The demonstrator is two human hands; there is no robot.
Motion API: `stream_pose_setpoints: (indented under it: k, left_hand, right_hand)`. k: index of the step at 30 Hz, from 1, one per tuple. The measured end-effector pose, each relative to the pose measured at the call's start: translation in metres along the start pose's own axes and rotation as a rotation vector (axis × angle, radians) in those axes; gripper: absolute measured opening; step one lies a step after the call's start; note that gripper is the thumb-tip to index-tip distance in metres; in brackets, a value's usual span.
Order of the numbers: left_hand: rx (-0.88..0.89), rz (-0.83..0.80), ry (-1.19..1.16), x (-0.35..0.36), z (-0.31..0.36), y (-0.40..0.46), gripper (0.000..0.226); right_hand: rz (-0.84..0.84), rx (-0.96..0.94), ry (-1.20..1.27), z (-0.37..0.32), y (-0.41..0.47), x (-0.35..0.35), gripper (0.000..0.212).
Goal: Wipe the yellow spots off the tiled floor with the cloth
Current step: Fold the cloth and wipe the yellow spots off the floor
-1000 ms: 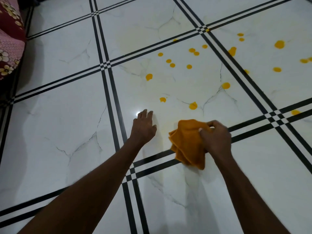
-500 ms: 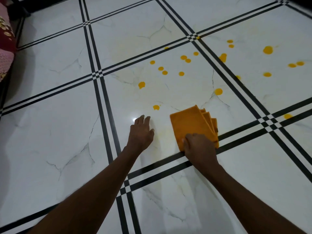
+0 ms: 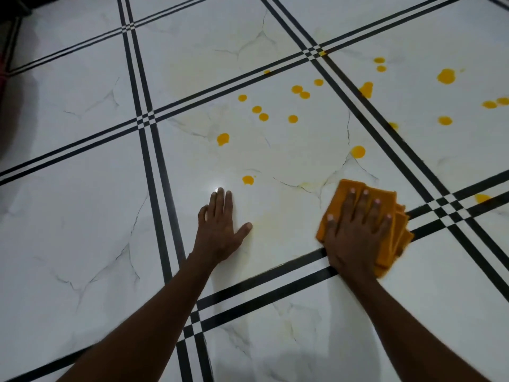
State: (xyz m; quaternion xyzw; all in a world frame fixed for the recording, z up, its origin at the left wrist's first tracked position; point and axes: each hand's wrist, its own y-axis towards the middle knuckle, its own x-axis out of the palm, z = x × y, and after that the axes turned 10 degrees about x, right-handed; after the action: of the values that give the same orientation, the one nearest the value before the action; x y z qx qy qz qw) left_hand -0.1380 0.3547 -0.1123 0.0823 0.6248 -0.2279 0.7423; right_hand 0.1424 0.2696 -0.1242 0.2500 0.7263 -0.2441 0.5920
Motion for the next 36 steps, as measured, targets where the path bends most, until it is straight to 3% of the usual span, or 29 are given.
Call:
stream_pose_setpoints:
  k: [2,5,7,9,12,14,15,19,20,25,29,30,32,34,36]
  left_hand:
    - [0.002,0.019,-0.008,-0.002,-0.008,0.001,0.098]
    - [-0.042,0.018,-0.016,-0.003,-0.026,-0.001,0.097]
    - [-0.073,0.017,-0.026,-0.003,-0.04,-0.003,0.097]
    - [-0.079,0.008,-0.025,-0.001,-0.046,-0.004,0.095]
    - [-0.092,0.0,-0.012,-0.003,-0.041,-0.004,0.096]
    - [-0.114,0.0,-0.021,-0.002,-0.037,0.0,0.096]
    - [-0.123,-0.003,-0.02,-0.001,-0.034,0.001,0.095]
    - [-0.097,0.027,-0.009,-0.001,-0.03,0.006,0.09]
    - [-0.069,0.039,0.003,-0.002,-0.029,0.008,0.089]
    - [0.078,0.05,0.016,-0.004,-0.003,0.034,0.088]
    - [0.065,0.005,0.046,-0.007,0.009,0.046,0.091]
    - [0.062,-0.003,0.046,-0.008,0.01,0.046,0.091]
    - [0.063,-0.009,0.036,-0.008,0.016,0.049,0.09]
    - [0.088,0.015,0.032,-0.008,0.027,0.055,0.087]
    - [0.121,0.037,0.032,-0.006,0.043,0.064,0.086]
  right_hand:
    - [0.008,-0.098,0.054,-0.037,-0.02,0.006,0.077]
    - [-0.083,-0.608,0.093,-0.103,-0.022,0.024,0.079]
    - [-0.128,-0.827,0.045,-0.137,0.005,0.032,0.072]
    - [-0.101,-0.774,0.011,-0.145,0.045,0.036,0.067]
    - [-0.007,-0.446,0.047,-0.11,0.098,0.03,0.065]
    - [0.018,-0.235,0.051,-0.103,0.088,0.022,0.067]
    - [0.024,-0.225,0.052,-0.113,0.07,0.021,0.068]
    - [-0.11,-0.831,0.015,-0.169,0.029,0.037,0.066]
    - [-0.109,-0.862,0.01,-0.174,0.044,0.038,0.065]
    - [-0.001,-0.454,0.039,-0.106,0.114,0.025,0.065]
    - [0.03,-0.223,0.044,-0.072,0.057,0.008,0.067]
    - [0.014,-0.264,0.04,-0.076,0.039,0.01,0.067]
    - [-0.069,-0.533,0.019,-0.087,0.027,0.018,0.066]
    - [-0.086,-0.75,-0.013,-0.093,0.067,0.02,0.064]
    - [-0.056,-0.627,-0.036,-0.074,0.124,0.014,0.063]
